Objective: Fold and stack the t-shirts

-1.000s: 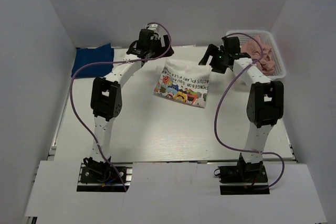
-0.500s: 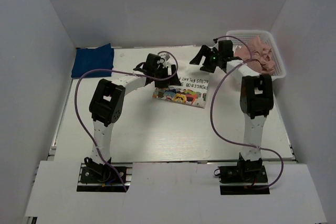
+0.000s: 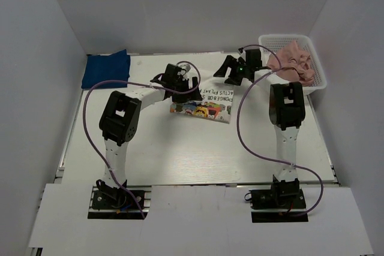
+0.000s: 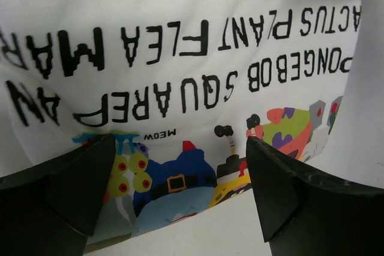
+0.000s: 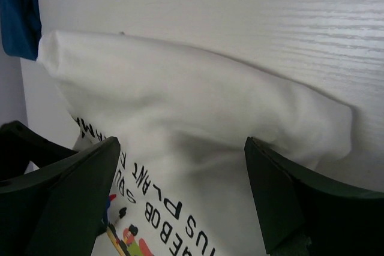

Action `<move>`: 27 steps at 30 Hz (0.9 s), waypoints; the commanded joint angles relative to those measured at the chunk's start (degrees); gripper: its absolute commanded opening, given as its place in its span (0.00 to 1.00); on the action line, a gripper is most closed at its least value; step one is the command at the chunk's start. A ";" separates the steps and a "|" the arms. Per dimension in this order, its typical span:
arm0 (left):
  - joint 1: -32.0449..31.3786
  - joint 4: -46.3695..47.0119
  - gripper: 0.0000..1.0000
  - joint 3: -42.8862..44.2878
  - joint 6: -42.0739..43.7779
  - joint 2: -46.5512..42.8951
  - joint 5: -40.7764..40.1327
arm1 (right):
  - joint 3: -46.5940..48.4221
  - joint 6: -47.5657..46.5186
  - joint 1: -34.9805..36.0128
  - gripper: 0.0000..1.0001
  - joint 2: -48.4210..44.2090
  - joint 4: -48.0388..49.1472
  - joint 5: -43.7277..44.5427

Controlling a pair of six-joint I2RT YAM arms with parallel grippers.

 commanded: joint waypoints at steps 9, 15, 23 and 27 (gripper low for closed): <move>0.97 -0.45 1.00 14.19 0.83 -1.00 -6.22 | -22.71 -7.48 1.91 0.90 -27.03 5.11 -5.70; 2.02 -4.06 1.00 34.06 0.83 16.32 -7.70 | -36.52 -2.38 3.67 0.90 -30.29 14.35 -14.14; 4.49 -4.67 1.00 40.23 -2.34 26.71 -12.02 | -49.53 3.25 4.37 0.90 -23.63 23.86 -16.27; 5.63 -4.14 1.00 41.45 -3.13 28.82 -12.55 | -50.68 2.29 4.72 0.90 -21.86 22.10 -13.36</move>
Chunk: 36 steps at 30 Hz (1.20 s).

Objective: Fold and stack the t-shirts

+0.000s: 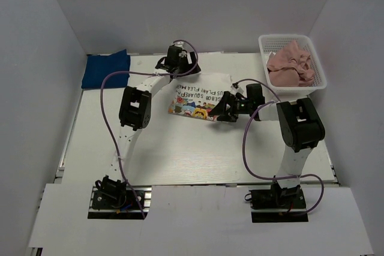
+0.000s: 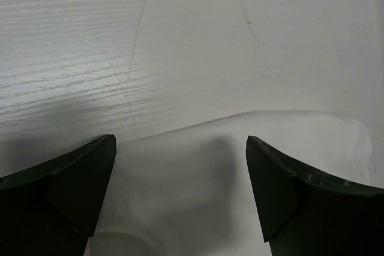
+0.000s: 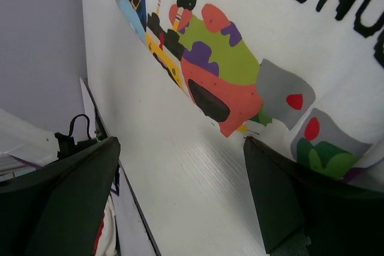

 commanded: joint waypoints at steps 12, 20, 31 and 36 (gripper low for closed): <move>1.37 -5.05 1.00 2.75 4.67 -13.09 1.57 | 8.30 -11.24 1.69 0.90 -13.29 -14.81 11.27; 0.84 -13.30 1.00 -13.06 10.03 -25.59 -3.09 | 0.23 -10.01 2.57 0.90 -23.66 -14.98 13.12; 0.75 -19.64 1.00 -24.50 15.84 -25.07 -6.34 | -0.05 -13.08 2.57 0.90 -27.63 -21.22 18.92; 0.75 -20.16 1.00 -24.50 14.44 -20.59 -8.62 | -1.10 -13.69 2.40 0.90 -27.63 -21.75 19.71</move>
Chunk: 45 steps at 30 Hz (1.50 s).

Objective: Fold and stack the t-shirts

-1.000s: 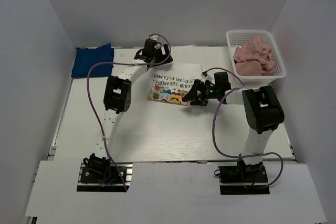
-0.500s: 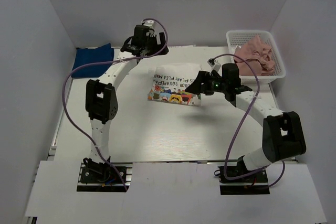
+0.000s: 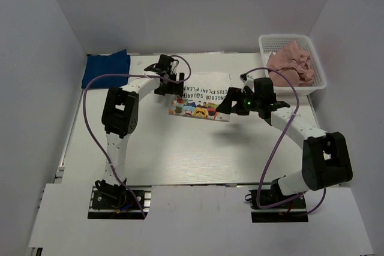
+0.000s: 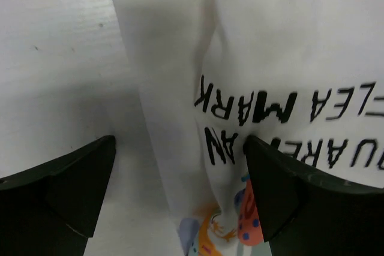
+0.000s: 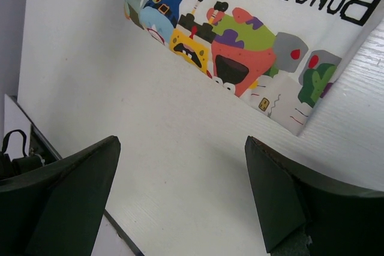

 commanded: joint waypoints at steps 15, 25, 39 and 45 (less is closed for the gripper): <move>-2.54 -3.83 0.00 6.54 6.36 11.17 -2.80 | -1.72 -2.61 -0.34 0.90 -3.07 -0.83 6.11; -0.69 5.83 0.00 -0.38 19.53 -7.88 -22.86 | -3.74 -4.81 -0.34 0.90 -6.14 -0.66 16.65; 8.53 14.89 0.00 4.50 35.09 -12.39 -36.15 | -6.73 -4.99 -0.60 0.90 -8.17 4.08 23.61; 12.05 20.76 0.00 9.00 41.67 -8.88 -36.15 | -5.86 -6.22 -0.51 0.90 -5.89 4.70 23.09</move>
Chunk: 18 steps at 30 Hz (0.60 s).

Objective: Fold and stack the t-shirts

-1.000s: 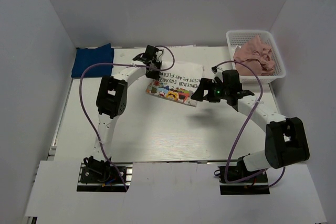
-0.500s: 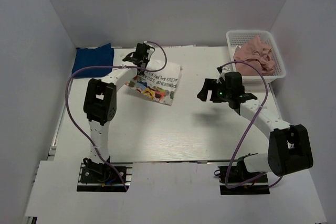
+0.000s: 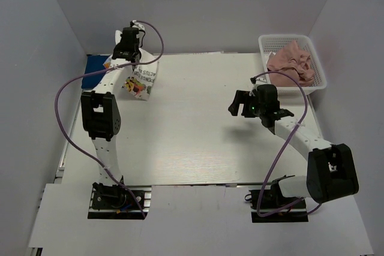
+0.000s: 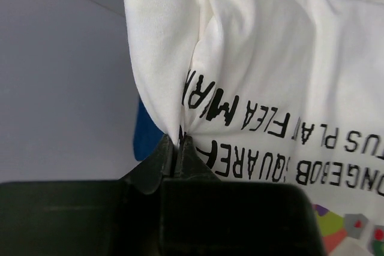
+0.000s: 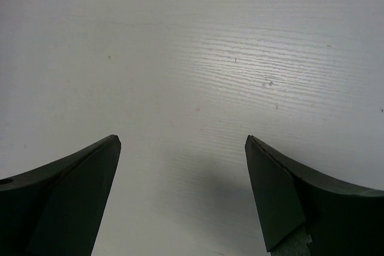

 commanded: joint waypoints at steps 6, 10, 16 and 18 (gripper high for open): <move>3.19 8.81 0.00 10.45 5.52 1.47 -2.11 | 2.59 -1.43 -0.42 0.90 4.10 3.35 -0.96; 4.33 8.81 0.00 14.49 3.59 2.62 -1.33 | 3.64 -1.43 -0.25 0.90 5.42 3.96 -2.72; 6.96 8.11 0.00 18.02 -0.97 3.94 0.52 | 4.44 -1.00 -0.25 0.90 6.30 4.14 -3.60; 8.46 7.50 0.00 17.41 -1.51 5.25 0.52 | 4.87 -1.08 -0.25 0.90 6.65 3.96 -3.95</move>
